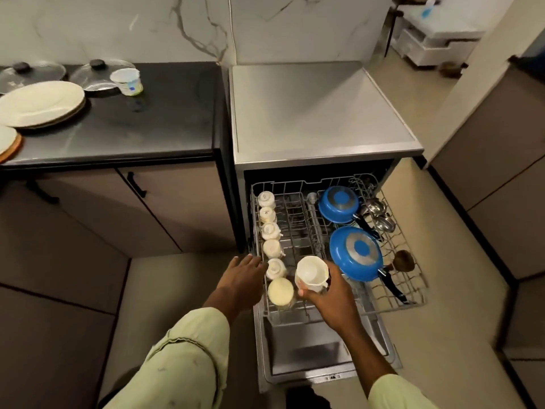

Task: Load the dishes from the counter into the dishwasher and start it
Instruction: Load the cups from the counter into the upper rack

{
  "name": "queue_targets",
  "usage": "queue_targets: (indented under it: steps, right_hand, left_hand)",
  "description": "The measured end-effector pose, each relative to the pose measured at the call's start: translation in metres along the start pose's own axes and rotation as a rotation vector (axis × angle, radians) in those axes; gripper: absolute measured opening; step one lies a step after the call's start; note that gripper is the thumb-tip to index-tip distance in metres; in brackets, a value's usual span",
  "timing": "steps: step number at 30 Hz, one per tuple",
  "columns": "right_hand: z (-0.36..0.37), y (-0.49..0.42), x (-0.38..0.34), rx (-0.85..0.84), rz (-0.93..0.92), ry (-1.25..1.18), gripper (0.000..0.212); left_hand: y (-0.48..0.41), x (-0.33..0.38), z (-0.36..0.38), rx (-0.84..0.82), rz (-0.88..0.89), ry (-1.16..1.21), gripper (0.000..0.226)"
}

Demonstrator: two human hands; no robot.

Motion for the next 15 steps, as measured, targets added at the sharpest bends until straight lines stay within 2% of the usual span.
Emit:
queue_targets:
  steps: [5,12,14,15]
  right_hand:
    - [-0.022,-0.060,0.023,-0.109,0.043,0.064,0.072]
    - [-0.024,-0.146,0.051,-0.137,0.035,0.130,0.065]
    - [-0.020,-0.172,0.066,-0.145,0.025,0.141,0.064]
    - [-0.017,-0.185,0.074,-0.140,0.021,0.149,0.064]
  left_hand:
    - [-0.076,0.006,-0.017,-0.039,-0.013,-0.105,0.063]
    - [-0.203,-0.003,-0.012,-0.104,0.019,-0.235,0.057]
    - [-0.243,-0.004,-0.005,-0.147,0.070,-0.325,0.052]
    - [-0.258,-0.007,-0.002,-0.222,0.115,-0.498,0.051]
Point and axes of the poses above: each hand's wrist, its own y-axis away from the middle knuckle, its own z-axis out of the palm, x = y × z, the point moved 3 cm from there along -y, towards the middle knuckle, and after that the axes turned 6 degrees about -y, right-handed, at the moved point
